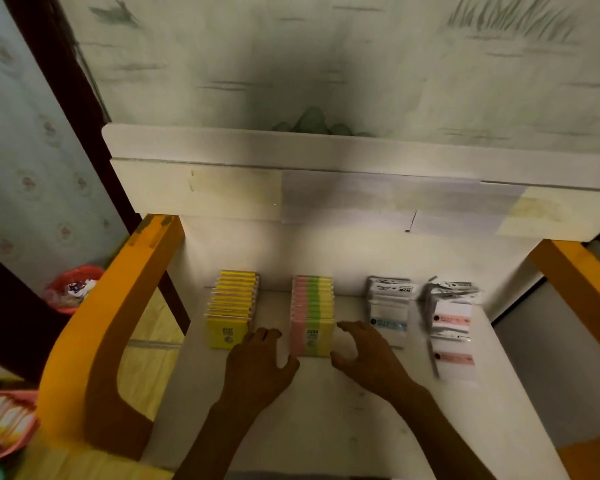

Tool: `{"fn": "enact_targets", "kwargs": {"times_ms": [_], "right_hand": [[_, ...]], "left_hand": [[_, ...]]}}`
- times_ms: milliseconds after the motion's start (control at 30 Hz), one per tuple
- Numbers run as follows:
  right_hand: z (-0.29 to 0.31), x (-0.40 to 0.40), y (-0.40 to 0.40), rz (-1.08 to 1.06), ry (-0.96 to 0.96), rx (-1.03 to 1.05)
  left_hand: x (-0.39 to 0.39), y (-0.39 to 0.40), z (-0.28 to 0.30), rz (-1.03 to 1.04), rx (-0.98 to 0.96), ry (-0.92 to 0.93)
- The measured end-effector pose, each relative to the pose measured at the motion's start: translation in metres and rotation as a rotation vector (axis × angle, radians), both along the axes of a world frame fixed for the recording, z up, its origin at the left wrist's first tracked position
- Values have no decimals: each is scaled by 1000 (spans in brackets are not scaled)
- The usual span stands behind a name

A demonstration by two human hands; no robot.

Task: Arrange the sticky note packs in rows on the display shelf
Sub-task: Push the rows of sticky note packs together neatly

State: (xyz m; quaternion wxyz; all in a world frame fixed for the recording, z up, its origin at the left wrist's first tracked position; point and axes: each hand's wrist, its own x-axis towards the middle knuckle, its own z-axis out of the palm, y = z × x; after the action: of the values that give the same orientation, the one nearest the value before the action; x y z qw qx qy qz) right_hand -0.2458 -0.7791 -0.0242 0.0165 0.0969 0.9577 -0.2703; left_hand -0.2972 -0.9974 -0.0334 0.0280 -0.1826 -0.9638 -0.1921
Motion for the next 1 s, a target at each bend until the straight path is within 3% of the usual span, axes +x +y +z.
{"fn": "enact_targets", "kwargs": {"times_ms": [167, 533, 733, 1000], "right_hand": [[9, 23, 1, -42, 35, 59], [19, 61, 50, -76, 119, 99], [21, 69, 96, -40, 122, 156], [12, 59, 143, -4, 59, 44]], "left_hand": [[10, 8, 18, -121, -6, 61], [31, 75, 33, -317, -6, 16], [43, 123, 26, -282, -84, -31], [48, 174, 7, -119, -157, -35]]}}
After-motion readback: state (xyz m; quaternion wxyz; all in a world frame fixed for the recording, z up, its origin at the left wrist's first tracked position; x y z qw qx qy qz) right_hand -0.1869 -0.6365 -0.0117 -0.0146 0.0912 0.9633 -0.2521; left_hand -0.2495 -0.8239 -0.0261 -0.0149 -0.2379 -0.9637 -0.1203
